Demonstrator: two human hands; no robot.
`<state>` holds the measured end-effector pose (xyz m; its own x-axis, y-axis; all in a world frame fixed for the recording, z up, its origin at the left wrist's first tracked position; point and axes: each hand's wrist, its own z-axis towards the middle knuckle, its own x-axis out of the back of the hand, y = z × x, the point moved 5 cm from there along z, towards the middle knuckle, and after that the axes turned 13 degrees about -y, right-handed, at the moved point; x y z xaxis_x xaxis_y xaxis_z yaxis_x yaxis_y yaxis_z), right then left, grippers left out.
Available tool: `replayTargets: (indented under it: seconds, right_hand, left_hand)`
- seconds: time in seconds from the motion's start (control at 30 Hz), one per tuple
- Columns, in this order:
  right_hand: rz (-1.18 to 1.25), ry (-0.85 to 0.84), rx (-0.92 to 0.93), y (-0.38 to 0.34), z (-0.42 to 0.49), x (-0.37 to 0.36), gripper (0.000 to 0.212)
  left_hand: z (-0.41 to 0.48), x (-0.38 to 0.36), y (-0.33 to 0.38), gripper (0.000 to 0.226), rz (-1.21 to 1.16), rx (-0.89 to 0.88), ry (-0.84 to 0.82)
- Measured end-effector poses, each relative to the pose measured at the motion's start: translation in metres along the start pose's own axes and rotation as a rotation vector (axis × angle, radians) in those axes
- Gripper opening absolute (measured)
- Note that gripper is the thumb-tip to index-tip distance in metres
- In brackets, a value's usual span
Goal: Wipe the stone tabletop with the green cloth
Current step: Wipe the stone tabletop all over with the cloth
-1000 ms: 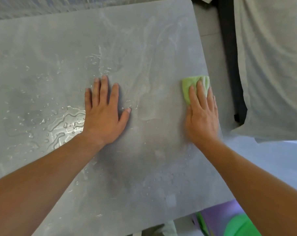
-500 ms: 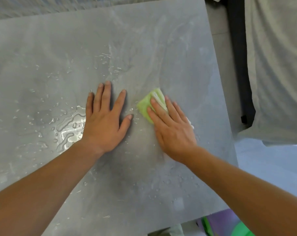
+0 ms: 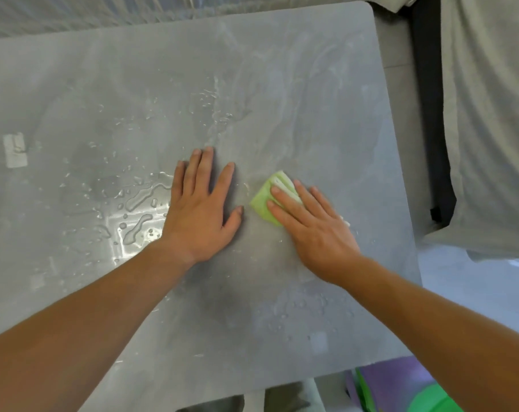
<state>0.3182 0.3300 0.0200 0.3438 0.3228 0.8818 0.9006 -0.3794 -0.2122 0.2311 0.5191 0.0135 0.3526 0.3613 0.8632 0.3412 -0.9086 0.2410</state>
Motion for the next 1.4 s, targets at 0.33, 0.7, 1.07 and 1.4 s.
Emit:
replayTargets:
  seconds: [0.33,0.7,1.07,1.4]
  right_hand:
    - [0.050,0.123,-0.116,-0.014,0.010,-0.006,0.064]
    - [0.088,0.164,-0.159,0.004,0.002,-0.007,0.065]
    - [0.174,0.172,-0.401,0.099,-0.020,0.017,0.068]
    - [0.225,0.172,-0.417,0.117,-0.065,0.000,0.064]
  left_hand:
    - [-0.021,-0.021,0.022,0.067,-0.039,0.091,0.090]
    - [-0.030,-0.026,0.034,0.063,-0.050,0.140,0.137]
    - [-0.027,-0.039,0.044,0.071,-0.027,0.202,0.138]
    - [-0.027,-0.037,0.044,0.072,-0.021,0.207,0.126]
